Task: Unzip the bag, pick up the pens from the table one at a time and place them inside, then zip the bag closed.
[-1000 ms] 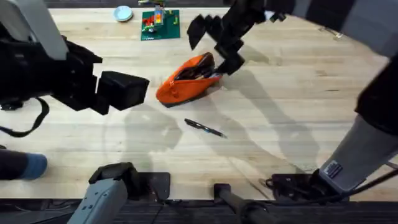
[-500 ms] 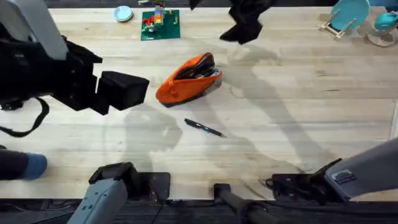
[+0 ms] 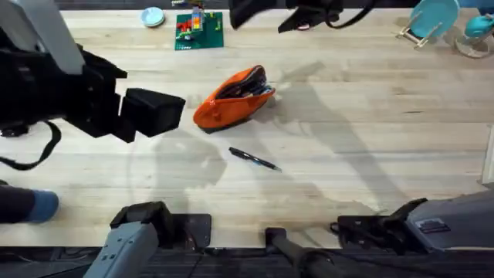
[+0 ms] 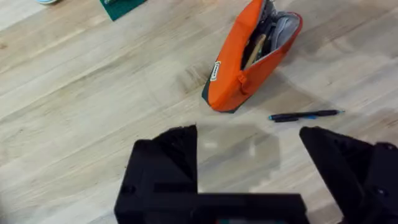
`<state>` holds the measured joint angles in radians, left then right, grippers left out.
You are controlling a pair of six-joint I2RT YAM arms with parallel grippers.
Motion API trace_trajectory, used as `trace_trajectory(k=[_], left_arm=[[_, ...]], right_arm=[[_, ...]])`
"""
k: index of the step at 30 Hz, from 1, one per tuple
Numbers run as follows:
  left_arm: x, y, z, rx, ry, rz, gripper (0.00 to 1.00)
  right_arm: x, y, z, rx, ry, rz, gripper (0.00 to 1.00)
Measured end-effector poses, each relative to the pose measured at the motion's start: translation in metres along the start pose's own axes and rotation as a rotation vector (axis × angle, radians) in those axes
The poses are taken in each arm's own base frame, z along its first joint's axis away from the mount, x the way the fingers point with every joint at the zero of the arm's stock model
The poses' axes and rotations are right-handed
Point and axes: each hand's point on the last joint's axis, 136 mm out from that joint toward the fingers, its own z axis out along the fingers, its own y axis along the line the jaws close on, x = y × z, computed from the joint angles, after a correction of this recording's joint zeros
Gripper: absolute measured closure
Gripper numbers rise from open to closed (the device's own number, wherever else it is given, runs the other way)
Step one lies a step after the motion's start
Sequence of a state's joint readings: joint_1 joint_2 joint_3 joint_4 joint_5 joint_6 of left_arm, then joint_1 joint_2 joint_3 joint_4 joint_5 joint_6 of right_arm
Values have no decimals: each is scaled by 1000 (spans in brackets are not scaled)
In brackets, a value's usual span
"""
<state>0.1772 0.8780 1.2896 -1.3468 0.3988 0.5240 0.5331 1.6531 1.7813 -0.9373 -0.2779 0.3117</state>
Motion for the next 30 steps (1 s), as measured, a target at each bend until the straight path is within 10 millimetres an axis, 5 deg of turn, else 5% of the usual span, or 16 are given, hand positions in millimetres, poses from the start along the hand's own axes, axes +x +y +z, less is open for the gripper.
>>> trace_trajectory(k=[8, 16, 30], left_arm=[[0, 0, 0, 0, 0, 0, 6], [0, 0, 0, 0, 0, 0, 8], [0, 0, 0, 0, 0, 0, 6]], right_arm=[[25, -4, -6, 14, 93, -263, 6], [30, 5, -49, 31, 1, -415, 6], [113, -26, -50, 49, 31, -531, 6]])
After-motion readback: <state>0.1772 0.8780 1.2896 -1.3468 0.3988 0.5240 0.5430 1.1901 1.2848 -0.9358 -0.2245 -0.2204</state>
